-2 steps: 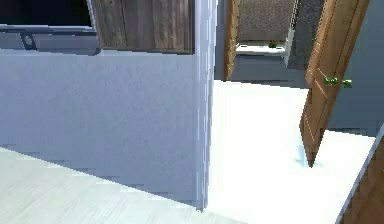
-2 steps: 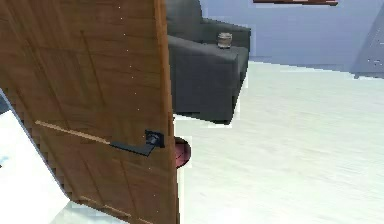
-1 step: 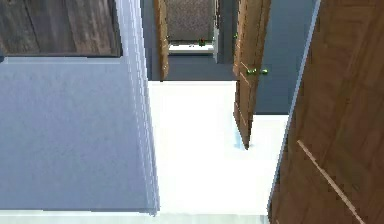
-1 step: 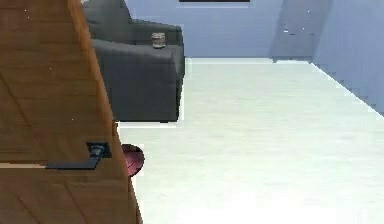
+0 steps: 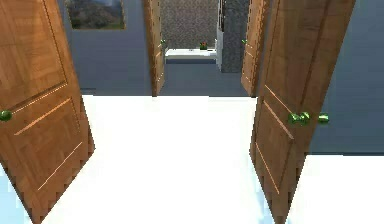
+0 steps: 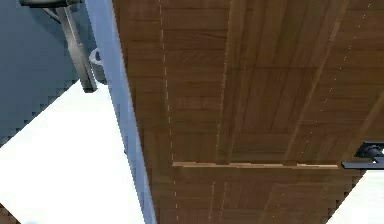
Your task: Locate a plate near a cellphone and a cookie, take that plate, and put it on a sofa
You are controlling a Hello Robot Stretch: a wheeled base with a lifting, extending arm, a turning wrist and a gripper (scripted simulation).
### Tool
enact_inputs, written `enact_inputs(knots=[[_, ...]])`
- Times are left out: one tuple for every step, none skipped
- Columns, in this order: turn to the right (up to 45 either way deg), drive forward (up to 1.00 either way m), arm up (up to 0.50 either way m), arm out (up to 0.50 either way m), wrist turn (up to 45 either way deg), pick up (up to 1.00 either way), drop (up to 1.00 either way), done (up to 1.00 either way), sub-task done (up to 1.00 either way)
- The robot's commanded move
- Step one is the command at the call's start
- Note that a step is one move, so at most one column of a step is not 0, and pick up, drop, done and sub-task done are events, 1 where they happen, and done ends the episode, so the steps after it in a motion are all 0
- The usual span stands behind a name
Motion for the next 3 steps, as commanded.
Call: enact_inputs(knots=[[3.0,0.0,0.0,0.0,0.0,0.0,0.0,0.0,0.0],[0.0,0.35,0.0,0.0,0.0,0.0,0.0,0.0,0.0],[-45.0,0.0,0.0,0.0,0.0,0.0,0.0,0.0,0.0]])
